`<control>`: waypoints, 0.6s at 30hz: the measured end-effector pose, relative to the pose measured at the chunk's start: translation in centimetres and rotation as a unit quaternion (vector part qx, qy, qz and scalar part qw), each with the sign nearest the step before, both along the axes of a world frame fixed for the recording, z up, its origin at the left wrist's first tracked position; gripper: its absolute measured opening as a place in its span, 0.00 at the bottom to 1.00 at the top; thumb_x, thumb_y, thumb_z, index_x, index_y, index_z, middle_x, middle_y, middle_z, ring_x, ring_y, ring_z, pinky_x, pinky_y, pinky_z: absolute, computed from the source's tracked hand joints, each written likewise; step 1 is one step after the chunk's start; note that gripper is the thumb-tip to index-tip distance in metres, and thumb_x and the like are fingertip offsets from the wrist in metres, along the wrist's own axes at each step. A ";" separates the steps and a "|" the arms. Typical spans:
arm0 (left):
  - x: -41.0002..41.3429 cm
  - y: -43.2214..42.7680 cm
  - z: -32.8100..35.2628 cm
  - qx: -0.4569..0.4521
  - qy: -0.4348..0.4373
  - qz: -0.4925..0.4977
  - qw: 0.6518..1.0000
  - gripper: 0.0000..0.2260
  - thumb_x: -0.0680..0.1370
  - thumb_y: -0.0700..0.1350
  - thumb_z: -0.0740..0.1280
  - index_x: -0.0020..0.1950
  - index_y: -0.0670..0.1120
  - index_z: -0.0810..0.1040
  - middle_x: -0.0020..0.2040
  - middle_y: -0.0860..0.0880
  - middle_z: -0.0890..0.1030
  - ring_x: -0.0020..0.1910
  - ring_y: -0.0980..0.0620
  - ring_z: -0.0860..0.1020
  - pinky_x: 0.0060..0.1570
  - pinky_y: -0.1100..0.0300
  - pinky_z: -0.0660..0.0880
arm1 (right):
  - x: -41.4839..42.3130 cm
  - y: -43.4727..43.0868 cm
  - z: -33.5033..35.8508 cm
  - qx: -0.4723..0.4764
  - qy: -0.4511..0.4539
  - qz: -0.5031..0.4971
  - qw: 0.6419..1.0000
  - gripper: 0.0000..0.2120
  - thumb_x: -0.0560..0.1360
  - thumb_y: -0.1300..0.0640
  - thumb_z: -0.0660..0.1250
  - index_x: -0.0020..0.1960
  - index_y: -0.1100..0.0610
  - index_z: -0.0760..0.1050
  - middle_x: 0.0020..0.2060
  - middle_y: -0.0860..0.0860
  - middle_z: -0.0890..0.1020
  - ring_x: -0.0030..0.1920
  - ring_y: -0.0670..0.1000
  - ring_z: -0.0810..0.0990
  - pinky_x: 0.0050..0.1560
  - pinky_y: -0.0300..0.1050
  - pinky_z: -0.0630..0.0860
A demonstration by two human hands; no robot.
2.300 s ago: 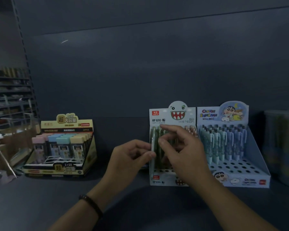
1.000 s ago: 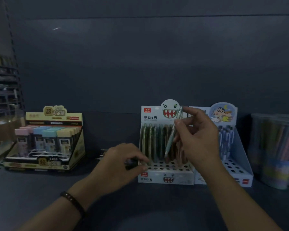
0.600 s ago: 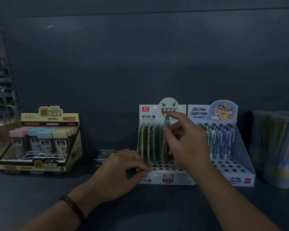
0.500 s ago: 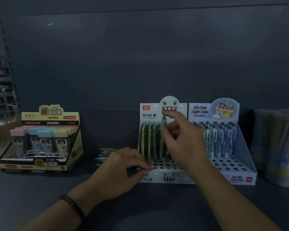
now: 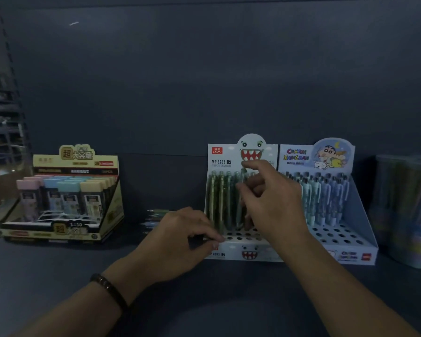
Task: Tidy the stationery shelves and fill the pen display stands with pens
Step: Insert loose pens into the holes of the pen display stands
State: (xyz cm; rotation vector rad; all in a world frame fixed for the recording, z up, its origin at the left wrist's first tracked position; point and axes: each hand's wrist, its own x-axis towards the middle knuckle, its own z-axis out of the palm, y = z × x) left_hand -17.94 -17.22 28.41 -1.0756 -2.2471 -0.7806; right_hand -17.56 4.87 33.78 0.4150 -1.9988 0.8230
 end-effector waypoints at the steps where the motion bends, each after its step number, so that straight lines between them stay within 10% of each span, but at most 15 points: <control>1: 0.0 0.0 0.0 0.001 0.001 -0.001 1.000 0.07 0.77 0.47 0.78 0.53 0.58 0.89 0.48 0.63 0.84 0.50 0.57 0.81 0.49 0.62 0.78 | 0.0 0.0 0.0 0.002 0.004 -0.005 1.000 0.17 0.78 0.56 0.75 0.66 0.49 0.79 0.38 0.41 0.81 0.39 0.40 0.81 0.50 0.51 0.82; 18: -1.1 -3.7 2.0 0.172 0.052 0.130 0.975 0.11 0.74 0.38 0.78 0.48 0.54 0.86 0.40 0.58 0.82 0.34 0.54 0.74 0.36 0.68 0.70 | 0.1 0.3 -0.6 0.003 -0.132 0.018 0.991 0.14 0.82 0.56 0.65 0.66 0.47 0.77 0.34 0.46 0.79 0.33 0.43 0.82 0.39 0.44 0.82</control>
